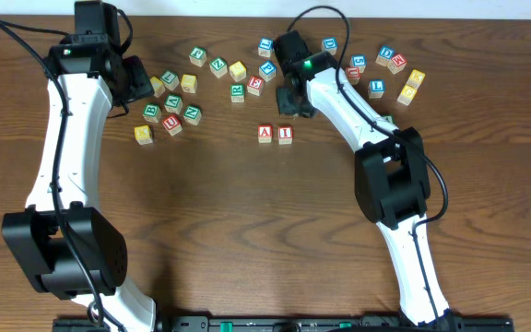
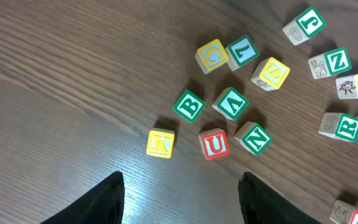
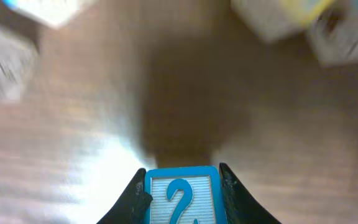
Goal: Spell out AI2
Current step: 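Carry the blue 2 block toward the A and I blocks, then lower the blue 2 block right of the I block and release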
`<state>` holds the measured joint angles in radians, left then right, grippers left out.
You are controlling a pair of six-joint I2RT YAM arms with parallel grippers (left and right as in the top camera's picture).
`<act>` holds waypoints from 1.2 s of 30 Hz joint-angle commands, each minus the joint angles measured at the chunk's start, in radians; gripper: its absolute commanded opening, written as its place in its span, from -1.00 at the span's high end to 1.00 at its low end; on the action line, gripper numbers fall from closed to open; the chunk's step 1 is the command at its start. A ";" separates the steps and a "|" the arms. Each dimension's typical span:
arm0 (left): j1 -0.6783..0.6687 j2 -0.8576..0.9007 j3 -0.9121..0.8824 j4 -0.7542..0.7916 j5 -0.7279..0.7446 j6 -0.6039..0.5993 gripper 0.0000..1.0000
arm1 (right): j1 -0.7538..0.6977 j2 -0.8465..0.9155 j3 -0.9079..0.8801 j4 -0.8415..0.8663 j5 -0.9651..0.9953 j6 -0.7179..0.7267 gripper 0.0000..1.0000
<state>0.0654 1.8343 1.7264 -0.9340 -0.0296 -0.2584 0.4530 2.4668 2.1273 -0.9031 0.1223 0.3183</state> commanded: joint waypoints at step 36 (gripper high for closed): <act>0.003 -0.024 -0.011 0.034 -0.009 -0.005 -0.18 | 0.006 -0.102 -0.210 0.261 0.025 -0.028 0.06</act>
<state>0.0654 1.8343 1.7264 -0.9005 -0.0296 -0.2584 0.4530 2.4195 1.9350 -0.6357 0.1574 0.3012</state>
